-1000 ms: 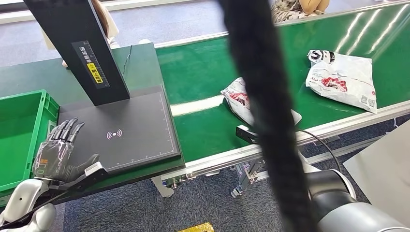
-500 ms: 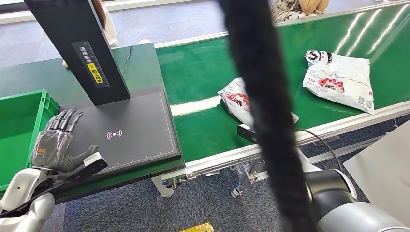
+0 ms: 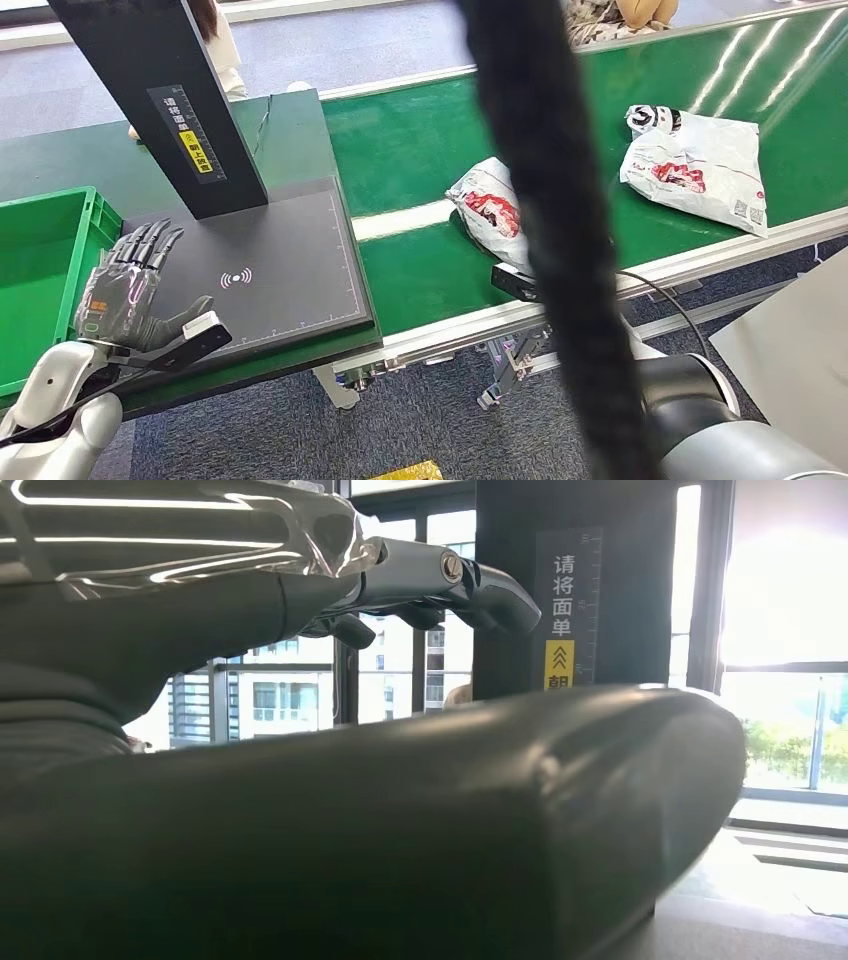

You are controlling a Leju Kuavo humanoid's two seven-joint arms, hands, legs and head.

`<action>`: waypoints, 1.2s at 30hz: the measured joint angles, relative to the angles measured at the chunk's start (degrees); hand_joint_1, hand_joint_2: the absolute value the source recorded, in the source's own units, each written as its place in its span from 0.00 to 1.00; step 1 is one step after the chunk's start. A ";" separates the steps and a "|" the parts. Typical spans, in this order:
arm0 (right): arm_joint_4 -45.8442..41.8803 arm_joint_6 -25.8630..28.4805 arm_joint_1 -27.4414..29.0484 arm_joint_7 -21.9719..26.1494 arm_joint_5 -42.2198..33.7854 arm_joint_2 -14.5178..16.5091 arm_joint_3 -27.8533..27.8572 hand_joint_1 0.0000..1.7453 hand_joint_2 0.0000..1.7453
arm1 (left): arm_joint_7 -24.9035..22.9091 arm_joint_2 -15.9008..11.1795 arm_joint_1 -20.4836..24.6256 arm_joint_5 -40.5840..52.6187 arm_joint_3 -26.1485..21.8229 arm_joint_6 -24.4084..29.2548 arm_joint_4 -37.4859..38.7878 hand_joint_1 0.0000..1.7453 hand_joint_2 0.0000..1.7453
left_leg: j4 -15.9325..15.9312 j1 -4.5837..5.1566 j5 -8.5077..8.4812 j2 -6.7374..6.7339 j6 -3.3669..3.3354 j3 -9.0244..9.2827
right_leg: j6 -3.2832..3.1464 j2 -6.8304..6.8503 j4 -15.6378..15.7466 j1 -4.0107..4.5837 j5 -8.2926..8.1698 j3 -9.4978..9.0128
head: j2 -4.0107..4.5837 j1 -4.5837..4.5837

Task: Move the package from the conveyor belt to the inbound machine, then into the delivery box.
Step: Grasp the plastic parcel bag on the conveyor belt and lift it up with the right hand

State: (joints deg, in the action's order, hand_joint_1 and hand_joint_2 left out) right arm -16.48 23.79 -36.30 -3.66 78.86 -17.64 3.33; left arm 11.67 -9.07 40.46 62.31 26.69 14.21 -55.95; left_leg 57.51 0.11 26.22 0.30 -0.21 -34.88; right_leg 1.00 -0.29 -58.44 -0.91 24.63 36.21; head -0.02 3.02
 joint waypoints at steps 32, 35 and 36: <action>-0.04 0.78 -0.23 7.42 -1.46 1.37 4.16 0.97 1.00 | 0.66 2.12 1.59 0.68 0.34 -0.16 1.30 0.00 0.00 | 0.00 0.00 0.00 0.00 0.00 0.00 | 0.00 0.00 -0.01 0.00 -0.01 -0.02 | 0.00 0.01; -0.04 0.73 -0.41 7.62 -1.44 1.68 4.16 0.89 1.00 | 0.71 2.33 2.05 0.67 0.34 -0.17 1.84 0.00 0.00 | 0.00 0.00 -0.01 0.00 0.00 0.00 | 0.00 0.00 -0.01 0.00 -0.01 -0.02 | 0.00 0.00; -0.05 0.81 -0.43 7.98 -1.55 1.75 4.16 0.87 1.00 | 0.74 2.39 2.15 0.64 0.34 -0.16 2.00 0.00 0.00 | 0.00 0.00 -0.01 0.00 0.00 0.00 | 0.00 0.00 -0.02 0.01 -0.01 -0.02 | 0.00 0.00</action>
State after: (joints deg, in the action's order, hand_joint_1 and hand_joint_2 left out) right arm -16.53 24.59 -36.73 4.32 77.31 -15.89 7.50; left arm 12.42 -6.68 42.61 62.95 27.04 14.04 -53.95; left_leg 57.50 0.11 26.21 0.29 -0.21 -34.88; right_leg 1.00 -0.29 -58.46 -0.91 24.61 36.19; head -0.02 3.02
